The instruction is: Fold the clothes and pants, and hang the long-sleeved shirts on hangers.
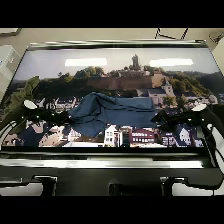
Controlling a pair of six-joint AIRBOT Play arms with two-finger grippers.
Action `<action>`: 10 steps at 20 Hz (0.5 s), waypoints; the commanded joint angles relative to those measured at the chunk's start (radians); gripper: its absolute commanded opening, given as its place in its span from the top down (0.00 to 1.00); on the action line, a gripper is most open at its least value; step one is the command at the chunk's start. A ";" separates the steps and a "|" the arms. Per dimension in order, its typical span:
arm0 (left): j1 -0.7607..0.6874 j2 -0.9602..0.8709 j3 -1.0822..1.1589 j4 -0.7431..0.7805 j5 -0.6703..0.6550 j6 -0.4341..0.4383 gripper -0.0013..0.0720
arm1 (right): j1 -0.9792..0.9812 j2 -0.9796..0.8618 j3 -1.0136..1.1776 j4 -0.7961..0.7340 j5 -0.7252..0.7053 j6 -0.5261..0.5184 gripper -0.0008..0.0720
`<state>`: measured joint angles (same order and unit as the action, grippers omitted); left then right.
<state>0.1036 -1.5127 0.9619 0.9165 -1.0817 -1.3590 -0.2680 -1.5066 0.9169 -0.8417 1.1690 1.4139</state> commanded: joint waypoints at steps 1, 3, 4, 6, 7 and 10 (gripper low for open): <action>-0.003 0.031 0.001 -0.001 -0.002 0.023 0.95 | 0.068 -0.026 0.000 0.027 -0.098 -0.008 0.16; -0.003 0.043 0.001 -0.001 -0.011 0.043 0.95 | 0.072 -0.026 0.000 0.047 -0.122 -0.001 0.40; -0.003 0.045 0.002 -0.001 -0.023 0.043 0.95 | 0.072 -0.026 0.002 0.053 -0.113 -0.002 0.61; -0.003 0.053 0.005 0.000 -0.029 0.045 0.95 | 0.072 -0.025 0.031 0.052 -0.044 -0.024 0.93; -0.003 0.066 0.019 0.000 -0.029 0.053 0.95 | 0.072 -0.020 0.065 0.042 -0.003 -0.043 0.94; 0.007 0.162 0.157 0.002 -0.029 0.055 0.95 | 0.071 0.049 0.248 -0.023 0.084 -0.038 0.94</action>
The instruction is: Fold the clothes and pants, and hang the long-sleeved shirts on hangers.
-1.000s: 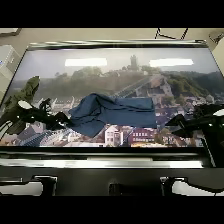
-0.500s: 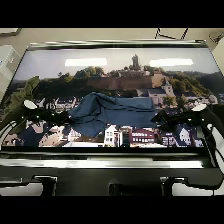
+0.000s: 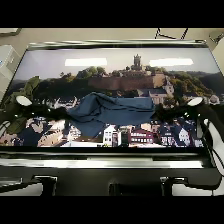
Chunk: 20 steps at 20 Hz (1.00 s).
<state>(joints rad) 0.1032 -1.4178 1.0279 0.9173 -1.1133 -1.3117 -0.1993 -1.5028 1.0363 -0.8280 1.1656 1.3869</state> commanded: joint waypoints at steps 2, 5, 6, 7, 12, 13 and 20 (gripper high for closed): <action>0.034 0.164 0.285 0.001 0.004 0.007 0.95 | 0.002 0.126 0.335 -0.084 0.109 -0.006 0.94; 0.103 0.289 0.708 0.002 0.019 0.002 0.95 | 0.002 0.266 0.731 -0.221 0.045 -0.007 0.93; 0.135 0.322 0.856 0.003 0.037 0.001 0.95 | 0.002 0.316 0.860 -0.297 0.008 -0.003 0.93; 0.165 0.349 0.970 0.011 0.049 -0.027 0.95 | 0.002 0.363 0.954 -0.362 -0.015 0.018 0.93; 0.219 0.560 1.021 0.043 0.094 -0.160 0.95 | 0.002 0.597 1.021 -0.484 0.003 0.076 0.93; 0.219 0.595 0.991 0.043 0.130 -0.163 0.95 | 0.002 0.615 1.021 -0.486 0.005 0.076 0.93; 0.219 0.584 0.979 0.048 0.248 -0.163 0.95 | 0.003 0.590 1.021 -0.492 -0.106 0.121 0.93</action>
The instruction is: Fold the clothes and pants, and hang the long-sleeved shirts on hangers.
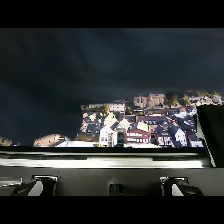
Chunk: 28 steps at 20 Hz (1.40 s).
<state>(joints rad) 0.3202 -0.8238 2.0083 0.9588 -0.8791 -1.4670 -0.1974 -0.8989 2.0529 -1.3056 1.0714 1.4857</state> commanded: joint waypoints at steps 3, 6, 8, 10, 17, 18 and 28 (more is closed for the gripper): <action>0.002 -0.101 -0.049 0.010 -0.216 -0.007 0.95 | 0.001 -0.117 0.001 -0.014 0.245 0.048 0.93; -0.040 -0.222 -0.262 0.011 -0.351 0.024 0.95 | 0.002 -0.314 -0.132 -0.011 0.502 0.046 0.94; -0.097 -0.316 -0.489 0.011 -0.304 0.039 0.95 | 0.003 -0.455 -0.292 0.019 0.464 0.041 0.94; -0.167 -0.443 -0.703 0.010 -0.167 0.039 0.95 | 0.003 -0.602 -0.420 0.077 0.352 0.040 0.94; -0.261 -0.929 -0.657 -0.079 0.204 0.053 0.95 | 0.003 -0.958 -0.455 0.350 -0.185 0.044 0.93; -0.261 -0.956 -0.617 -0.081 0.242 0.057 0.95 | 0.003 -0.965 -0.455 0.364 -0.282 0.044 0.93; -0.302 -1.011 -0.528 -0.080 0.496 0.053 0.95 | 0.066 -0.987 -0.455 0.415 -0.496 0.019 0.93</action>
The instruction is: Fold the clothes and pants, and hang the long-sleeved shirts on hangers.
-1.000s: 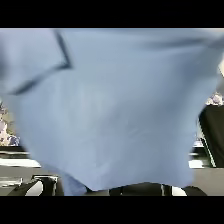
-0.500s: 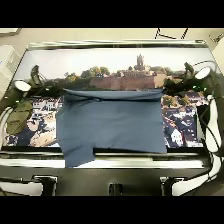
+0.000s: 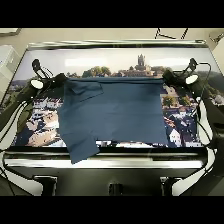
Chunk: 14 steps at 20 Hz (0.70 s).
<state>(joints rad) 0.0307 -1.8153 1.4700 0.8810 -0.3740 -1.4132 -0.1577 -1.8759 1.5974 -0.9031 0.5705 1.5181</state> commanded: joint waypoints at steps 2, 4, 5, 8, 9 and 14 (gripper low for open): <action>0.016 0.032 0.022 0.025 -0.158 0.088 0.95 | 0.002 0.028 0.005 -0.004 0.119 -0.015 0.93; 0.060 0.111 0.024 0.101 -0.375 0.138 0.95 | -0.048 0.088 0.005 -0.013 0.295 -0.014 0.93; 0.082 0.140 0.023 0.128 -0.517 0.127 0.95 | -0.066 0.109 0.005 -0.028 0.404 -0.014 0.93; 0.117 0.154 0.007 0.243 -0.948 0.077 0.95 | -0.069 0.113 -0.010 -0.190 0.742 0.003 0.93; 0.117 0.154 -0.025 0.277 -0.977 0.061 0.95 | -0.067 0.107 -0.030 -0.244 0.783 0.014 0.93; 0.105 0.150 -0.175 0.245 -0.928 0.056 0.95 | -0.065 0.075 -0.073 -0.285 0.795 0.005 0.93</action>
<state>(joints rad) 0.1356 -1.6688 1.3525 1.1110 -1.2346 -1.3506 -0.2218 -1.7920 1.5394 -1.1397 1.2915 1.5215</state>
